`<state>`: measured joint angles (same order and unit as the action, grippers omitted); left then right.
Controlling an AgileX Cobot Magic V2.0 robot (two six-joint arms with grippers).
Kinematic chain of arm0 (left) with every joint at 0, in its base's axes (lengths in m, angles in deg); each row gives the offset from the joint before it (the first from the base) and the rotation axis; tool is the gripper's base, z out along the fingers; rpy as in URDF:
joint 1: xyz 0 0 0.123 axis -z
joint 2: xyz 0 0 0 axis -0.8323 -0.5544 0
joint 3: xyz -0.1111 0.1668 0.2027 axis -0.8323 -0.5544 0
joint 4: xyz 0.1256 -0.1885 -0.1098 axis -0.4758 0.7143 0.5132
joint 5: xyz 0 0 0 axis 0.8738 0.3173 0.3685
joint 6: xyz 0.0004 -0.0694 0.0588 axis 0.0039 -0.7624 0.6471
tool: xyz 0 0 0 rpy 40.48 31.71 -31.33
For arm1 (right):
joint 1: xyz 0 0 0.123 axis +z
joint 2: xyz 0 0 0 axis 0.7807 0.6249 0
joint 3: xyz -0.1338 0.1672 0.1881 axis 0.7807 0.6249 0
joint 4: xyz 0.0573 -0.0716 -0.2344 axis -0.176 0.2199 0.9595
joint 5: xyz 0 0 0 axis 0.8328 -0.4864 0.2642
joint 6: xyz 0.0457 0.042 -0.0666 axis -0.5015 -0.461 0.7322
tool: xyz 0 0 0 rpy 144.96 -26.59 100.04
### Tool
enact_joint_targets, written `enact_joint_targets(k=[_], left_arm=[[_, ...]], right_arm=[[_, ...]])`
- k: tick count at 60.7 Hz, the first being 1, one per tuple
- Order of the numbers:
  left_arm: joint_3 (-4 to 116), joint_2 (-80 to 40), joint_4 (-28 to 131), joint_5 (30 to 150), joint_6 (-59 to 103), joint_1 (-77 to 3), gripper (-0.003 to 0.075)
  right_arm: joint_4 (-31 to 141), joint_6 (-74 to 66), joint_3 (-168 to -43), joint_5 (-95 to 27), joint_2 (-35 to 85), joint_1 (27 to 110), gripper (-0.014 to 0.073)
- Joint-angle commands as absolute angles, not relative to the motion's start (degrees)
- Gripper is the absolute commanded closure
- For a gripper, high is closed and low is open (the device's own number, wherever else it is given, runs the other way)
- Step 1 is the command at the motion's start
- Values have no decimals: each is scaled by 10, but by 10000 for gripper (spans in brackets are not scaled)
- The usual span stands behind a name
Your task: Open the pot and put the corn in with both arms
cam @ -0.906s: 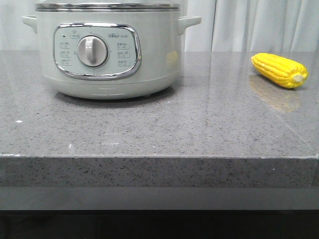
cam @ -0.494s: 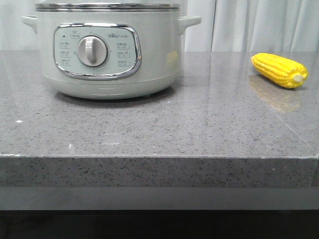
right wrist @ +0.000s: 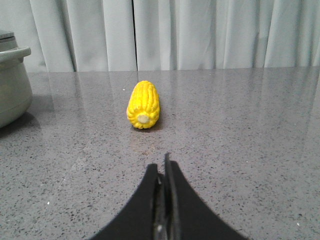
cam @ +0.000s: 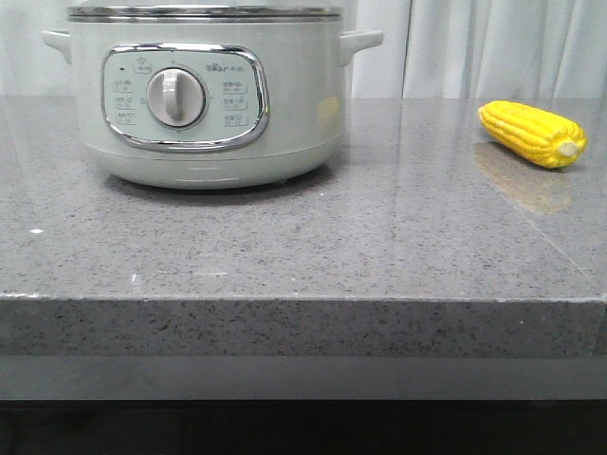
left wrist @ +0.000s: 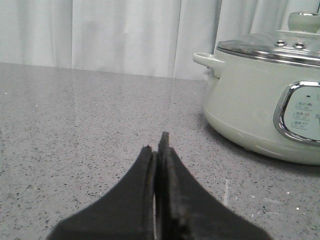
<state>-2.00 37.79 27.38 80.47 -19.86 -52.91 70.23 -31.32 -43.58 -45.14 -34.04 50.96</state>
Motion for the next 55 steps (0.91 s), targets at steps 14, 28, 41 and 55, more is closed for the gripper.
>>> enact_joint_targets(k=[14, 28, 41, 55], left_arm=[[5, 388, 304, 698, -202, -529, 741], [129, 385, 302, 799, -202, -529, 741], [255, 324, 302, 900, -200, -529, 741], [398, 193, 302, 1031, -198, -529, 741]], right_arm=[[704, -310, -460, -506, -354, 505, 659], [704, -310, -580, -424, -342, 505, 659], [704, -310, -707, -352, -274, 505, 659], [704, -310, -829, -249, -173, 505, 659]])
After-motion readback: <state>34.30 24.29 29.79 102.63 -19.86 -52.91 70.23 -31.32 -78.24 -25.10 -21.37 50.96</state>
